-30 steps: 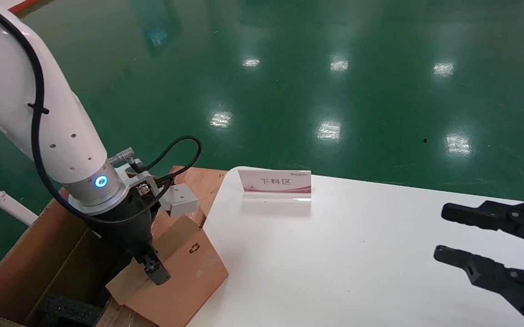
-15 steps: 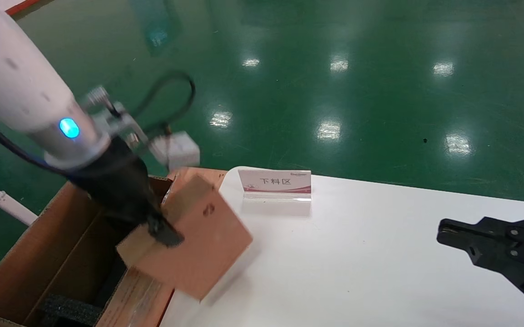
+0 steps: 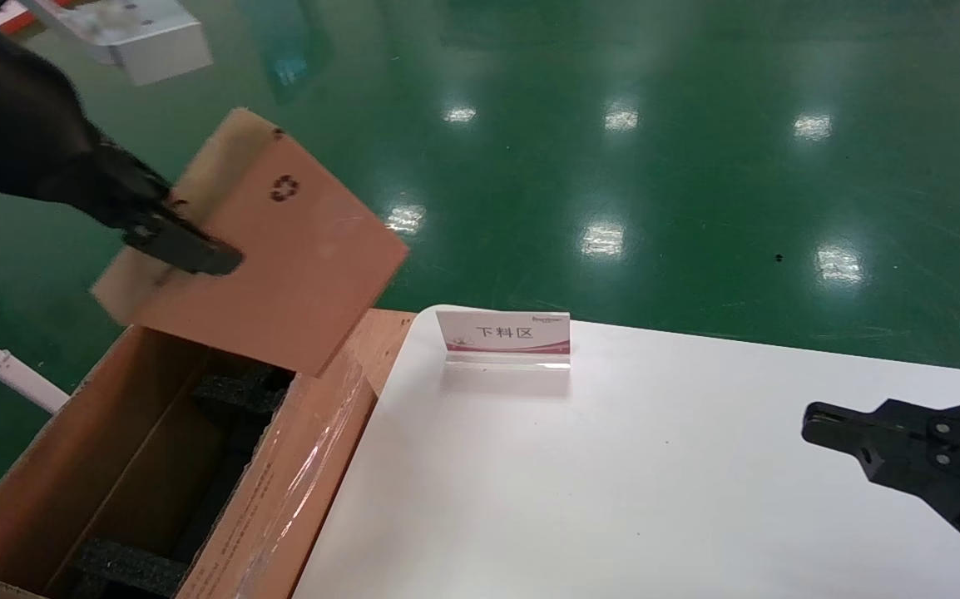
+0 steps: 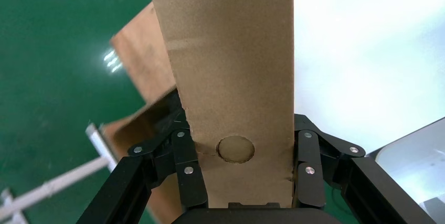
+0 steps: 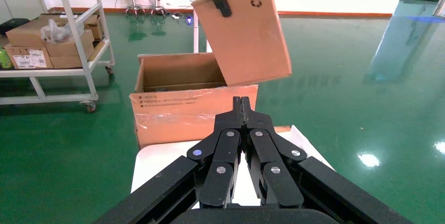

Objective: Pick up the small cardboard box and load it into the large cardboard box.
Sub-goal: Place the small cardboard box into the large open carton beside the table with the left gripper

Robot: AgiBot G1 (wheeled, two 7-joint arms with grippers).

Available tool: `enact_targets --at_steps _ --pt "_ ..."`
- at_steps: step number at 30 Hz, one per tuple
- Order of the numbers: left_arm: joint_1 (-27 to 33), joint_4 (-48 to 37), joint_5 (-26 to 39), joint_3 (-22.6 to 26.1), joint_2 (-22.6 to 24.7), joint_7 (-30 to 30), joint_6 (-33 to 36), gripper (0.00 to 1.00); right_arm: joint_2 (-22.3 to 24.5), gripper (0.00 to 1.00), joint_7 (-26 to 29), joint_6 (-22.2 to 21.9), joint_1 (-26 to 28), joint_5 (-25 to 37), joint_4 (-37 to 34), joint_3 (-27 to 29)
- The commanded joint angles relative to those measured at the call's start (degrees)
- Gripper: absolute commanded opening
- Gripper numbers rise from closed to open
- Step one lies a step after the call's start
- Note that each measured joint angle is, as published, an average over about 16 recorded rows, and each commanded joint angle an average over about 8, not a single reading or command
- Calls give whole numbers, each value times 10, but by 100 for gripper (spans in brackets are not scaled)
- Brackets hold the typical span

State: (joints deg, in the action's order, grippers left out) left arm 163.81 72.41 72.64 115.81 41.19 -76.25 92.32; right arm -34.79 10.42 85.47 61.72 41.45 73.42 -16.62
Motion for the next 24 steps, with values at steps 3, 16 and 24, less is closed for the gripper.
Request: enact_targets --at_steps 3,16,24 --pt "45 -17 -5 61 6 7 9 0 0 30 0 0 0 0 0 0" --pt "72 -76 -33 240 25 58 16 0 0 100 0 0 0 0 0 -1" --pt "12 -113 -43 284 11 77 -24 0 0 100 0 0 0 -1 0 -1"
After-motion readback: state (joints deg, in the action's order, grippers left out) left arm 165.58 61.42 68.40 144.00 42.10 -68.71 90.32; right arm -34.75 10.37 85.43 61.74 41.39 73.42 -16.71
